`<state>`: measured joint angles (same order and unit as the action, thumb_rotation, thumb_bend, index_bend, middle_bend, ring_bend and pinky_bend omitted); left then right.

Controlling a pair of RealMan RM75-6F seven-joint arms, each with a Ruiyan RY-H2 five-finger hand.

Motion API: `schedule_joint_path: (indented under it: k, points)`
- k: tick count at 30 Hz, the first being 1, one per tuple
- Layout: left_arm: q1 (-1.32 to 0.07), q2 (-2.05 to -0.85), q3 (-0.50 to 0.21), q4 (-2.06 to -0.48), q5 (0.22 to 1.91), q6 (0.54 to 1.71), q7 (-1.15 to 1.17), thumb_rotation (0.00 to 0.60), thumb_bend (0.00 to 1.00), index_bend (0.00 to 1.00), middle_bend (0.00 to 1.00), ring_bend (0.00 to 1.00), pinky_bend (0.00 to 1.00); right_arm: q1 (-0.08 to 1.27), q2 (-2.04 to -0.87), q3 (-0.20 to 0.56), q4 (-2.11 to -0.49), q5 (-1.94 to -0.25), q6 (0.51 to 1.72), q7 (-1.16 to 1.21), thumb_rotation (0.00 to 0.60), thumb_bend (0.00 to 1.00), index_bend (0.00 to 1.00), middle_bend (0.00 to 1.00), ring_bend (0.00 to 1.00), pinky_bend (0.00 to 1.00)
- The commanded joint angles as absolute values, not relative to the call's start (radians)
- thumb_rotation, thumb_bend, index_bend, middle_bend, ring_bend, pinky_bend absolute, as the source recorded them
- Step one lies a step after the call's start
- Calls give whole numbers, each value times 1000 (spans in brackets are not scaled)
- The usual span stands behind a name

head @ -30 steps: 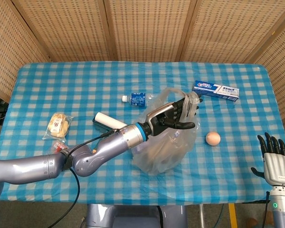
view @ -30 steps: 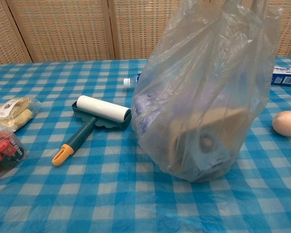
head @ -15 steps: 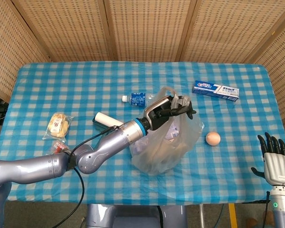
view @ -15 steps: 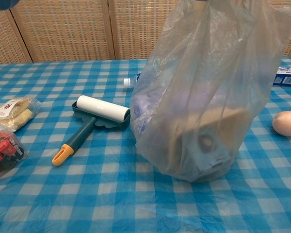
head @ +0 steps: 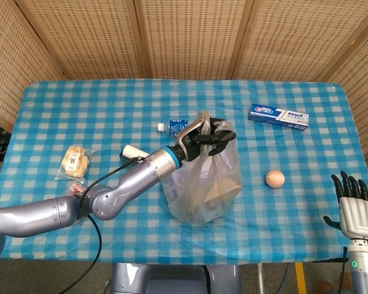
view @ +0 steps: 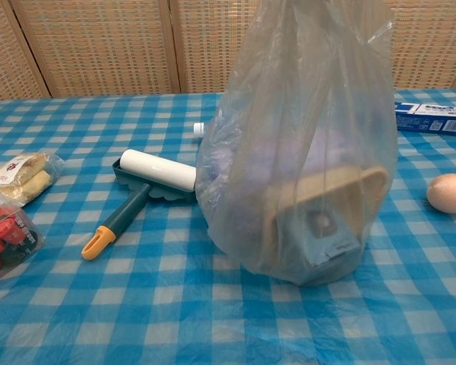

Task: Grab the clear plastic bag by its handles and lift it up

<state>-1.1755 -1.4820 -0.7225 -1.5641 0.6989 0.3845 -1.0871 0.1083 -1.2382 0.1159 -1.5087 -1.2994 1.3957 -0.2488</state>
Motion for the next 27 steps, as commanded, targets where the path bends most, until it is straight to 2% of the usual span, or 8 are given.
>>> schedule_joint_path:
  k: [1, 4, 6, 8, 10, 11, 14, 27]
  points:
    - [-1170, -1472, -727, -1571, 676, 404, -1062, 584, 0, 983, 942, 902, 1000, 108, -1238, 116, -1509, -1299, 1396, -249, 600, 0, 56, 0, 0, 0]
    - [-1177, -1444, -714, -1582, 640, 411, -1023, 600, 19, 1000, 997, 968, 1000, 108, -1237, 116, -1510, -1300, 1398, -247, 600, 0, 58, 0, 0, 0]
    - [-1185, -1417, -699, -1591, 616, 427, -986, 600, 275, 1000, 1000, 978, 1000, 108, -1237, 116, -1510, -1300, 1398, -245, 600, 0, 60, 0, 0, 0]
    - [-1197, -1385, -679, -1605, 585, 446, -943, 600, 732, 1000, 1000, 983, 1000, 108, -1237, 116, -1511, -1301, 1398, -244, 600, 0, 61, 0, 0, 0]
    - [-1205, -1349, -673, -1629, 547, 464, -911, 600, 898, 1000, 1000, 985, 1000, 108, -1236, 115, -1512, -1303, 1399, -245, 600, 0, 62, 0, 0, 0]
    - [-1208, -1336, -672, -1639, 531, 465, -903, 600, 942, 1000, 1000, 987, 1000, 108, -1236, 115, -1512, -1303, 1399, -245, 600, 0, 62, 0, 0, 0]
    - [-1209, -1283, -683, -1675, 500, 482, -869, 600, 997, 1000, 1000, 993, 1000, 108, -1237, 113, -1513, -1306, 1400, -247, 600, 0, 62, 0, 0, 0]
    - [-1200, -1113, -765, -1797, 432, 554, -787, 600, 989, 1000, 1000, 995, 1000, 106, -1238, 112, -1517, -1311, 1408, -253, 600, 0, 64, 0, 0, 0]
